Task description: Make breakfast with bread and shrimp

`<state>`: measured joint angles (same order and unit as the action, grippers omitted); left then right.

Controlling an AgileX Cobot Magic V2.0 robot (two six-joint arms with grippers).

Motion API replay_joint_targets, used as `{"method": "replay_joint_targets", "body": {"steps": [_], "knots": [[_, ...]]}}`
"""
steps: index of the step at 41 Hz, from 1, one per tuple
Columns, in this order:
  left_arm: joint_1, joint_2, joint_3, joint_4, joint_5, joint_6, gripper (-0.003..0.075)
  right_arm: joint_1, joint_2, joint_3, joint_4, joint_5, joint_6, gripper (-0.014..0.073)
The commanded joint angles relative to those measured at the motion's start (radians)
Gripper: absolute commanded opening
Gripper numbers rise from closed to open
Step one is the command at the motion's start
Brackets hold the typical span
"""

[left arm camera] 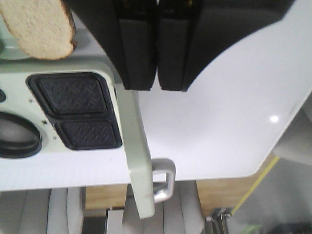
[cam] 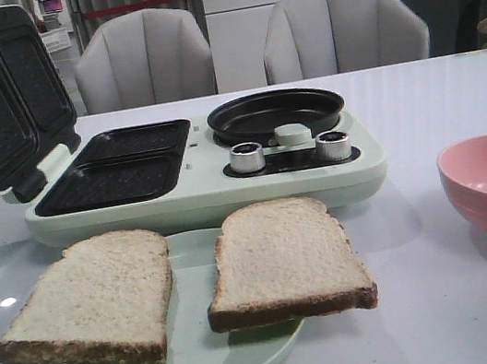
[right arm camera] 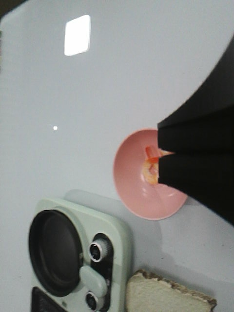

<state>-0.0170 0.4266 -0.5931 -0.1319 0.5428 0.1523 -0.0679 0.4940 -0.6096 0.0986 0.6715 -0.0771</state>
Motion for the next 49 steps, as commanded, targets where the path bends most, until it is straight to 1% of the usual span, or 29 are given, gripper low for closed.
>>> {"method": "replay_joint_targets", "body": {"steps": [1,7,11,13,14,16,17,18,22,23,25,26,28,32,34,36,41,43,46,48,49], "knots": [[-0.008,0.029,-0.010,-0.013,-0.055,-0.001,0.0099,0.000,0.048,-0.034,0.001,-0.047,-0.009,0.0021],[-0.008,0.054,0.025,-0.054,-0.062,-0.001,0.0099,0.000,0.096,-0.034,0.002,-0.035,-0.009,0.0021],[-0.008,0.065,0.038,-0.056,-0.062,-0.001,0.0100,0.000,0.112,-0.034,0.002,-0.034,-0.009,0.0021],[-0.008,0.070,0.040,-0.056,-0.062,-0.001,0.0109,0.000,0.119,-0.034,0.002,-0.034,-0.009,0.0026],[-0.008,0.072,0.040,-0.056,-0.062,-0.001,0.0127,0.000,0.121,-0.034,0.002,-0.034,-0.009,0.0038],[-0.008,0.074,0.040,-0.052,-0.062,-0.001,0.0188,0.000,0.122,-0.034,0.002,-0.034,-0.009,0.0084],[-0.008,0.076,0.040,-0.052,-0.062,-0.001,0.0239,0.000,0.122,-0.034,0.002,-0.034,-0.009,0.0113],[-0.008,0.076,0.040,-0.052,-0.062,-0.001,0.0282,0.000,0.122,-0.034,0.002,-0.035,-0.009,0.0157],[-0.008,0.076,0.040,-0.050,-0.062,-0.001,0.0502,0.000,0.122,-0.034,0.002,-0.036,-0.009,0.0339],[-0.008,0.076,0.040,-0.050,-0.062,-0.001,0.0532,0.000,0.122,-0.034,0.002,-0.036,-0.009,0.0384],[-0.008,0.076,0.040,-0.050,-0.062,-0.001,0.0573,0.000,0.122,-0.034,0.002,-0.035,-0.009,0.0433],[-0.008,0.076,0.040,-0.048,-0.062,-0.001,0.0578,0.000,0.122,-0.034,0.002,-0.034,-0.009,0.0455],[-0.008,0.076,0.040,-0.039,-0.063,0.007,0.0570,0.000,0.122,-0.034,0.002,-0.034,-0.009,0.0469],[-0.008,0.076,0.040,-0.031,-0.063,0.064,0.0554,0.000,0.122,-0.034,0.002,-0.034,-0.009,0.0469],[-0.023,0.076,0.040,-0.031,-0.069,0.076,0.0546,0.000,0.122,-0.034,0.002,-0.034,-0.009,0.0469],[-0.048,0.083,0.040,-0.031,-0.076,0.117,0.0540,0.000,0.122,-0.034,0.002,-0.034,-0.009,0.0469],[-0.160,0.109,0.040,-0.028,-0.078,0.221,0.0539,0.000,0.122,-0.034,0.002,-0.034,-0.009,0.0469],[-0.240,0.128,0.040,-0.021,-0.073,0.280,0.0539,0.000,0.122,-0.034,0.002,-0.034,-0.009,0.0469],[-0.335,0.164,0.042,0.030,-0.069,0.335,0.0539,0.000,0.122,-0.034,0.002,-0.034,-0.009,0.0469],[-0.406,0.188,0.044,0.082,-0.069,0.339,0.0539,0.000,0.122,-0.034,0.002,-0.034,-0.009,0.0469],[-0.447,0.211,0.044,0.132,-0.065,0.339,0.0539,0.000,0.122,-0.034,0.002,-0.034,-0.009,0.0469]]}}
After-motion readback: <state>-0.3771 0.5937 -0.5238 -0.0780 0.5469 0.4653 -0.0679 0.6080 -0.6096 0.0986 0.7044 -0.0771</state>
